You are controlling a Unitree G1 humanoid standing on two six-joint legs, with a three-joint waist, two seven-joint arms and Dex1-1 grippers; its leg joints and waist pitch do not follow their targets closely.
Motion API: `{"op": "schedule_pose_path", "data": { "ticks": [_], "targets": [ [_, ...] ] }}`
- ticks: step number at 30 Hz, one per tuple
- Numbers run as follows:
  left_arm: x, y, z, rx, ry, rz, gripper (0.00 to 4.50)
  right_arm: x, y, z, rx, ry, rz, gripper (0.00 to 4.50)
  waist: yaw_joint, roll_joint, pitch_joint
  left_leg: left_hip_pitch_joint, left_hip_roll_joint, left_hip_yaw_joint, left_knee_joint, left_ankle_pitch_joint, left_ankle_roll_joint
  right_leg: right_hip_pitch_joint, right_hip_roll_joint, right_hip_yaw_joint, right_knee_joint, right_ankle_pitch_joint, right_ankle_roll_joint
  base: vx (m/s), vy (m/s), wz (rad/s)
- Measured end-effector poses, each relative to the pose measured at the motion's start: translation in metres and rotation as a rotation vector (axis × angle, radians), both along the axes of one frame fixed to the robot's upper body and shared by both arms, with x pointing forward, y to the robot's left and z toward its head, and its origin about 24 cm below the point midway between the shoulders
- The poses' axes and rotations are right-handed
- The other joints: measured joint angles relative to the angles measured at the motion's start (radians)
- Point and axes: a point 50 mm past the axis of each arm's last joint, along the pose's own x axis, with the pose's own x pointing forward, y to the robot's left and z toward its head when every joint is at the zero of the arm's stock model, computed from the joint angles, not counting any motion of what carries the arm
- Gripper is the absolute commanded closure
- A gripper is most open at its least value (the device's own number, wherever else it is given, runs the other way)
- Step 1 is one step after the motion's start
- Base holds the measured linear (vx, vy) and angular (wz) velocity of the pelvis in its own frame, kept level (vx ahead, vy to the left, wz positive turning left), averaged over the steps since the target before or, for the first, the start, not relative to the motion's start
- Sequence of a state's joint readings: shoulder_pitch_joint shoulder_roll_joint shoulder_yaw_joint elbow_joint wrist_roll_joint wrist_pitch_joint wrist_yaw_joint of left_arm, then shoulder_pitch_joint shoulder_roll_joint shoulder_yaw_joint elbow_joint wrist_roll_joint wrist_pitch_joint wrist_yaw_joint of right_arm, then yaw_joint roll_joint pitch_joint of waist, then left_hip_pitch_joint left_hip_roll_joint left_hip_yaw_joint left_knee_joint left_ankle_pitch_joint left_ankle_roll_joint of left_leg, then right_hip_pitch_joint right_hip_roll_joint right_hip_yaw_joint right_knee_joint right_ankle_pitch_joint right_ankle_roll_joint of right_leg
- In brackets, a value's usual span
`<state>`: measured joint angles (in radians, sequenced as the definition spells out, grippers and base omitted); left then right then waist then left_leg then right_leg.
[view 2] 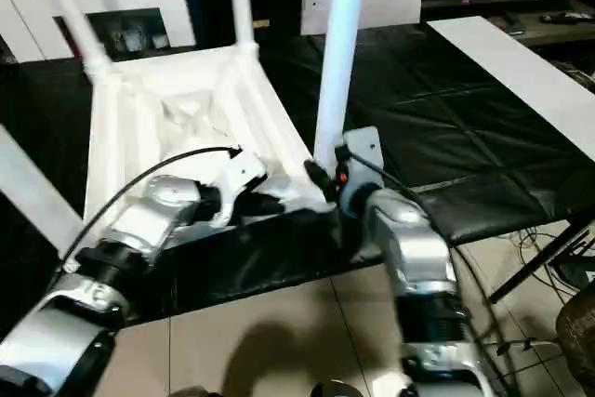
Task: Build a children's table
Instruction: Rotate leg to tighten
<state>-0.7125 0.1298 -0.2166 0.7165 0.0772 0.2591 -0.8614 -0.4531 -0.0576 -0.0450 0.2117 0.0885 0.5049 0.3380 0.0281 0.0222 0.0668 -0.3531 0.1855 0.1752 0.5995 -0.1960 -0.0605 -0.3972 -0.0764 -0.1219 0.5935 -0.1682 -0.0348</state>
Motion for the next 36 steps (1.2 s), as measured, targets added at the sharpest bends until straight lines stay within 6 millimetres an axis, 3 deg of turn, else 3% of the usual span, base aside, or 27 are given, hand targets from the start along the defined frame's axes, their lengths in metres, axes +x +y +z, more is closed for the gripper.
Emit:
{"op": "schedule_pose_path", "data": {
  "ticks": [1, 2, 10, 17, 21, 25, 27, 36],
  "targets": [
    [0.0, -0.001, 0.0, -0.003, 0.0, 0.004, 4.5, 0.0, 0.001, 0.0, 0.001, -0.005, -0.01, 2.51, 0.0, 0.0, 0.0, -0.001, 0.0, 0.0, 0.0, 0.0, 0.001, 0.0, 0.0, 0.0, 0.0, 0.0, 0.0, 0.0, 0.0, 0.0],
    [0.0, -0.001, 0.001, -0.004, 0.0, 0.005, 4.5, 0.0, 0.0, 0.0, 0.002, -0.007, -0.011, 1.96, 0.001, 0.0, 0.0, -0.001, 0.0, 0.0, -0.001, -0.001, 0.001, -0.001, 0.0, 0.0, 0.0, 0.0, 0.0, 0.0, 0.0, 0.0],
    [-0.001, 0.001, 0.004, 0.009, -0.026, -0.032, 4.5, -0.004, -0.004, 0.0, 0.025, -0.046, 0.059, 1.34, 0.002, 0.0, 0.0, -0.005, 0.0, 0.0, -0.003, 0.001, 0.005, -0.006, 0.0, 0.0, 0.0, 0.001, -0.001, 0.0, 0.0, 0.0],
    [-0.009, 0.027, 0.004, 0.032, -0.062, -0.202, 4.5, -0.019, -0.019, 0.001, -0.016, -0.066, 0.381, 0.56, 0.004, -0.001, 0.001, -0.013, 0.001, 0.0, -0.004, 0.001, 0.01, -0.008, 0.001, 0.0, 0.0, 0.001, -0.004, 0.0, 0.0, 0.0],
    [-0.015, 0.041, 0.007, 0.06, -0.056, -0.332, 4.5, -0.029, -0.024, 0.001, -0.006, -0.063, 0.558, 0.25, 0.017, -0.003, 0.002, -0.013, 0.001, -0.001, -0.002, 0.001, 0.01, -0.009, 0.001, 0.0, 0.0, 0.002, -0.004, 0.0, 0.0, 0.0],
    [-0.023, 0.05, 0.009, 0.073, -0.01, -0.49, 4.5, -0.039, -0.036, 0.004, -0.022, -0.041, 0.751, 0.25, 0.053, -0.003, 0.002, -0.014, 0.0, 0.0, 0.002, -0.001, 0.014, -0.01, -0.001, 0.0, 0.0, 0.002, -0.004, 0.0, 0.0, 0.0],
    [-0.025, 0.053, 0.009, 0.083, -0.003, -0.531, 4.5, -0.041, -0.038, 0.006, -0.008, -0.043, 0.8, 0.25, 0.063, -0.004, 0.002, -0.014, 0.0, 0.0, 0.002, -0.002, 0.014, -0.01, -0.001, 0.0, 0.001, 0.002, -0.004, 0.0, 0.0, 0.0],
    [-0.031, 0.052, 0.01, 0.089, 0.041, -0.656, 4.5, -0.054, -0.047, 0.003, -0.023, 0.067, 1.036, 1.03, 0.073, -0.004, 0.003, -0.014, 0.001, 0.0, 0.003, -0.002, 0.014, -0.01, -0.001, 0.0, 0.002, 0.002, -0.004, 0.0, 0.0, 0.0]
  ]
}}
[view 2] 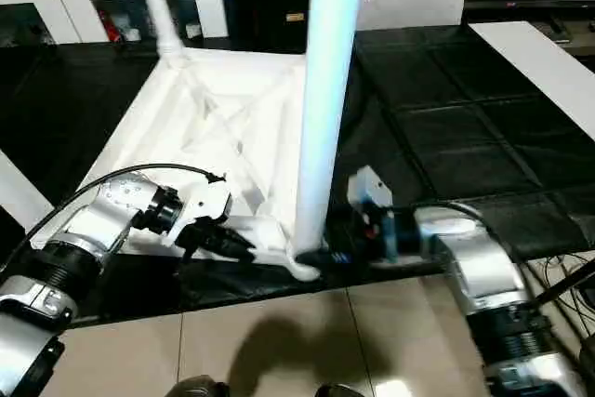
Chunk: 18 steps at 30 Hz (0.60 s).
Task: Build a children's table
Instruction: Rotate leg to tighten
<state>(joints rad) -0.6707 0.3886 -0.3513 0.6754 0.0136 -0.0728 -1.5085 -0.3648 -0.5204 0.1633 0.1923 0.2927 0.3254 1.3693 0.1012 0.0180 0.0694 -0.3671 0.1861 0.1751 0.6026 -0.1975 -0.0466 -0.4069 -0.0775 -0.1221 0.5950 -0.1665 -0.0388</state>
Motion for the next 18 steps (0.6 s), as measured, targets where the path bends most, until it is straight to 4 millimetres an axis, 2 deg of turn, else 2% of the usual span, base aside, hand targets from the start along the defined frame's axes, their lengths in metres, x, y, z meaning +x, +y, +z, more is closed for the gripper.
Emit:
{"op": "schedule_pose_path", "data": {
  "ticks": [2, 4, 7, 10, 18],
  "targets": [
    [-0.0007, 0.0004, 0.0001, 0.002, 0.004, -0.013, 4.5, -0.0007, -0.0004, -0.0016, 0.001, 0.014, 0.013, 1.09, 0.001, 0.0, 0.0, 0.0, 0.0, 0.0, 0.0, 0.0, 0.0, 0.0, 0.0, 0.0, 0.0, 0.0, 0.0, 0.0, 0.0, 0.0],
    [-0.0011, 0.0003, 0.0002, 0.003, 0.003, -0.023, 4.5, -0.0003, 0.001, -0.0005, 0.001, 0.017, 0.034, 1.42, 0.001, 0.0, 0.0, 0.0, 0.0, 0.0, 0.0, 0.0, 0.0, 0.0, 0.0, 0.0, 0.0, 0.0, 0.0, 0.0, 0.0, 0.0],
    [-0.0017, 0.0, 0.0002, 0.004, 0.004, -0.035, 4.5, 0.0023, 0.0035, 0.0036, 0.004, 0.014, 0.053, 1.51, 0.001, -0.001, 0.001, 0.0, 0.0, 0.0, 0.0, 0.0, 0.0, 0.0, 0.0, 0.0, 0.0, 0.0, 0.0, 0.0, 0.0, 0.0],
    [-0.0019, -0.0005, 0.0003, 0.003, 0.001, -0.04, 4.5, 0.0018, 0.0044, 0.0035, 0.008, 0.025, 0.072, 1.9, 0.005, -0.002, 0.001, 0.0, 0.0, 0.0, 0.0, 0.0, 0.0, 0.0, 0.0, 0.0, 0.0, 0.0, 0.0, 0.0, 0.0, 0.0],
    [-0.0021, 0.0002, 0.0005, 0.005, 0.003, -0.046, 4.5, 0.0019, 0.0047, 0.0026, 0.006, 0.032, 0.079, 2.36, 0.009, -0.002, 0.001, 0.0, 0.0, 0.0, 0.0, 0.0, 0.0, 0.0, 0.0, 0.0, 0.0, 0.0, 0.0, 0.0, 0.0, 0.0]
  ]
}}
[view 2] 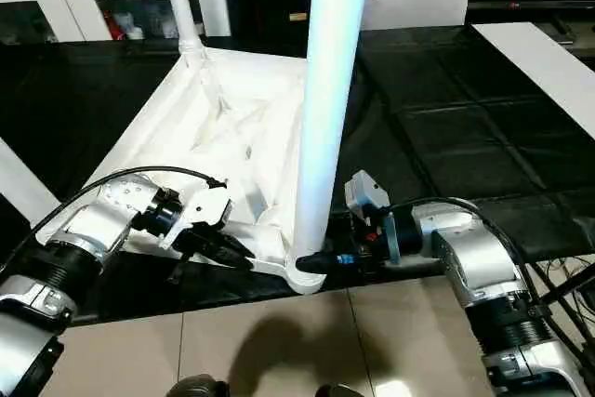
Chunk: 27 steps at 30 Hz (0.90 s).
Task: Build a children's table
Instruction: Rotate leg to tighten
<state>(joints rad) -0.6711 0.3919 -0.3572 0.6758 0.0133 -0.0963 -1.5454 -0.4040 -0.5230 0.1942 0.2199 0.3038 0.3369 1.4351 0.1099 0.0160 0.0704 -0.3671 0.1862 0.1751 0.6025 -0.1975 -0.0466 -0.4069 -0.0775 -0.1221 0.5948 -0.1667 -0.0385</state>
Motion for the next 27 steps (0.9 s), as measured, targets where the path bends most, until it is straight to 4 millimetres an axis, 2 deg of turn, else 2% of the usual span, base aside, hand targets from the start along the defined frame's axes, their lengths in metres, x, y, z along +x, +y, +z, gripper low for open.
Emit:
{"op": "schedule_pose_path", "data": {
  "ticks": [5, 9, 12, 14, 16, 19, 22, 27],
  "targets": [
    [0.001, -0.002, 0.0, -0.01, -0.001, 0.011, 4.5, -0.002, 0.001, -0.002, 0.015, 0.014, -0.039, 2.44, 0.001, 0.0, 0.0, 0.0, 0.0, 0.0, 0.0, 0.0, 0.0, 0.0, 0.0, 0.0, 0.0, 0.0, 0.0, 0.0, 0.0, 0.0],
    [0.005, -0.003, -0.002, -0.024, -0.013, 0.101, 4.5, -0.003, 0.004, -0.006, 0.047, 0.025, -0.166, 2.45, 0.0, 0.0, 0.0, 0.002, 0.0, 0.0, 0.0, 0.001, -0.002, 0.002, 0.0, 0.0, 0.0, -0.001, 0.002, 0.0, 0.0, 0.0],
    [0.011, -0.003, -0.003, -0.025, -0.025, 0.216, 4.5, 0.003, 0.009, -0.011, 0.069, 0.01, -0.329, 2.45, -0.02, 0.0, 0.0, 0.007, 0.0, 0.0, -0.001, 0.0, -0.01, 0.005, 0.0, 0.0, 0.0, -0.001, 0.004, 0.0, 0.0, 0.0],
    [0.016, -0.006, -0.005, -0.031, -0.026, 0.325, 4.5, 0.011, 0.015, -0.014, 0.077, -0.015, -0.491, 2.45, -0.046, -0.001, 0.0, 0.01, 0.0, 0.002, -0.001, 0.001, -0.012, 0.007, 0.0, 0.0, -0.002, -0.001, 0.004, 0.0, 0.0, 0.0],
    [0.02, -0.016, -0.007, -0.048, -0.018, 0.4, 4.5, 0.018, 0.015, -0.015, 0.073, -0.02, -0.617, 2.46, -0.07, -0.001, 0.0, 0.014, 0.0, 0.002, -0.002, 0.002, -0.013, 0.01, 0.0, 0.0, -0.003, -0.001, 0.004, 0.0, 0.0, 0.0],
    [0.027, -0.03, -0.009, -0.075, -0.021, 0.555, 4.5, 0.034, 0.026, -0.014, 0.072, -0.024, -0.847, 2.46, -0.093, -0.001, 0.001, 0.015, 0.0, 0.001, -0.002, 0.002, -0.013, 0.009, 0.001, 0.0, -0.003, -0.001, 0.004, 0.0, 0.0, 0.0],
    [0.032, -0.041, -0.008, -0.088, -0.028, 0.66, 4.5, 0.047, 0.036, -0.011, 0.058, -0.022, -1.002, 2.46, -0.107, -0.001, 0.001, 0.014, -0.001, 0.001, -0.003, 0.002, -0.013, 0.008, 0.001, 0.0, -0.005, -0.001, 0.004, 0.0, 0.0, 0.0],
    [0.035, -0.053, -0.007, -0.108, -0.035, 0.766, 4.5, 0.06, 0.049, -0.006, 0.049, -0.038, -1.145, 2.46, -0.117, -0.001, 0.0, 0.009, -0.001, 0.001, -0.007, 0.001, -0.011, 0.006, 0.001, 0.0, -0.009, 0.001, 0.004, 0.0, 0.0, 0.0]
  ]
}}
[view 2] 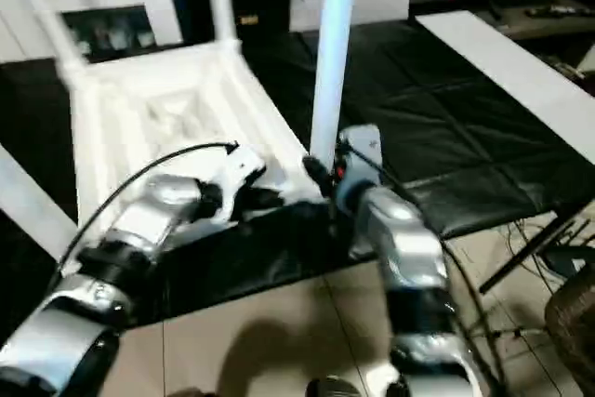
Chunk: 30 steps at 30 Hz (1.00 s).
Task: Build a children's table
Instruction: Rotate leg to tighten
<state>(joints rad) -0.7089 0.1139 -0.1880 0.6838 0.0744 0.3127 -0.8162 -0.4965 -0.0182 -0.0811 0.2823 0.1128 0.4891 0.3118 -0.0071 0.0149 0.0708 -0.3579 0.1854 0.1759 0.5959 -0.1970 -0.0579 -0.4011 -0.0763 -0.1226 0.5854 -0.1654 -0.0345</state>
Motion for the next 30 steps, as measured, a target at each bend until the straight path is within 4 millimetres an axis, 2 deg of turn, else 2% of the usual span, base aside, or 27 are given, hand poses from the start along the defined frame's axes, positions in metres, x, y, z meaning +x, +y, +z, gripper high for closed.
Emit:
{"op": "schedule_pose_path", "data": {
  "ticks": [1, 2, 5, 6, 8, 17, 21, 26, 28, 30],
  "targets": [
    [0.0, 0.0, 0.001, -0.003, 0.001, 0.006, 4.5, 0.0, 0.0, 0.0, -0.001, -0.007, -0.002, 1.9, 0.002, 0.0, 0.0, -0.001, 0.0, 0.0, -0.001, -0.001, 0.001, -0.001, 0.0, 0.0, 0.0, 0.0, 0.0, 0.0, 0.0, 0.0],
    [0.0, 0.0, 0.002, -0.005, -0.003, 0.009, 4.5, 0.0, 0.0, 0.0, 0.0, -0.017, -0.005, 1.76, 0.005, 0.0, 0.0, -0.001, 0.0, 0.0, -0.002, 0.0, 0.004, -0.001, 0.0, 0.0, 0.0, 0.001, -0.001, 0.0, 0.0, 0.0],
    [-0.001, -0.001, 0.003, -0.007, -0.006, 0.008, 4.5, -0.002, 0.001, 0.001, 0.011, -0.032, -0.005, 1.67, 0.01, 0.0, 0.0, -0.006, 0.0, 0.0, -0.005, 0.001, 0.009, -0.003, 0.001, 0.0, 0.0, 0.001, -0.005, 0.0, 0.0, 0.0],
    [-0.001, -0.001, 0.004, -0.005, -0.009, 0.005, 4.5, -0.003, 0.001, 0.001, 0.012, -0.037, -0.005, 1.4, 0.01, 0.0, 0.0, -0.007, 0.0, 0.0, -0.006, 0.001, 0.009, -0.003, 0.001, 0.0, 0.0, 0.001, -0.005, 0.0, 0.0, 0.0],
    [-0.002, 0.001, 0.004, 0.003, -0.015, -0.015, 4.5, -0.006, -0.001, 0.0, 0.027, -0.05, 0.019, 1.31, 0.012, 0.0, 0.0, -0.008, 0.0, 0.0, -0.006, 0.001, 0.009, -0.004, 0.001, 0.0, 0.0, 0.001, -0.005, 0.0, 0.0, 0.0],
    [-0.009, 0.022, 0.003, 0.032, -0.052, -0.194, 4.5, -0.027, -0.024, -0.006, -0.018, -0.102, 0.31, 0.44, 0.025, 0.001, 0.0, -0.008, 0.0, 0.0, -0.005, 0.001, 0.009, -0.004, 0.001, 0.0, 0.0, 0.002, -0.005, 0.0, 0.0, 0.0],
    [-0.016, 0.039, 0.004, 0.042, -0.045, -0.357, 4.5, -0.038, -0.037, -0.002, -0.078, -0.104, 0.538, 0.38, 0.044, 0.001, 0.0, -0.008, 0.0, 0.0, -0.005, 0.001, 0.009, -0.005, 0.001, 0.0, -0.001, 0.001, -0.005, 0.0, 0.0, 0.0],
    [-0.025, 0.049, 0.005, 0.056, 0.0, -0.53, 4.5, -0.049, -0.044, 0.006, -0.075, -0.11, 0.775, 0.38, 0.091, 0.001, 0.001, -0.009, 0.0, 0.0, -0.001, -0.001, 0.012, -0.006, -0.001, -0.001, -0.001, 0.002, -0.005, 0.0, 0.0, 0.0],
    [-0.028, 0.052, 0.005, 0.064, 0.013, -0.58, 4.5, -0.052, -0.049, 0.007, -0.073, -0.096, 0.844, 0.38, 0.101, 0.001, 0.001, -0.009, 0.0, 0.0, 0.0, -0.001, 0.012, -0.006, -0.001, -0.001, -0.001, 0.002, -0.005, 0.0, 0.0, 0.0],
    [-0.028, 0.054, 0.005, 0.069, 0.022, -0.605, 4.5, -0.055, -0.051, 0.008, -0.067, -0.089, 0.884, 0.66, 0.104, 0.001, 0.001, -0.009, 0.0, 0.0, 0.001, -0.001, 0.012, -0.005, -0.001, -0.001, 0.0, 0.002, -0.006, 0.0, 0.0, 0.0]
  ]
}}
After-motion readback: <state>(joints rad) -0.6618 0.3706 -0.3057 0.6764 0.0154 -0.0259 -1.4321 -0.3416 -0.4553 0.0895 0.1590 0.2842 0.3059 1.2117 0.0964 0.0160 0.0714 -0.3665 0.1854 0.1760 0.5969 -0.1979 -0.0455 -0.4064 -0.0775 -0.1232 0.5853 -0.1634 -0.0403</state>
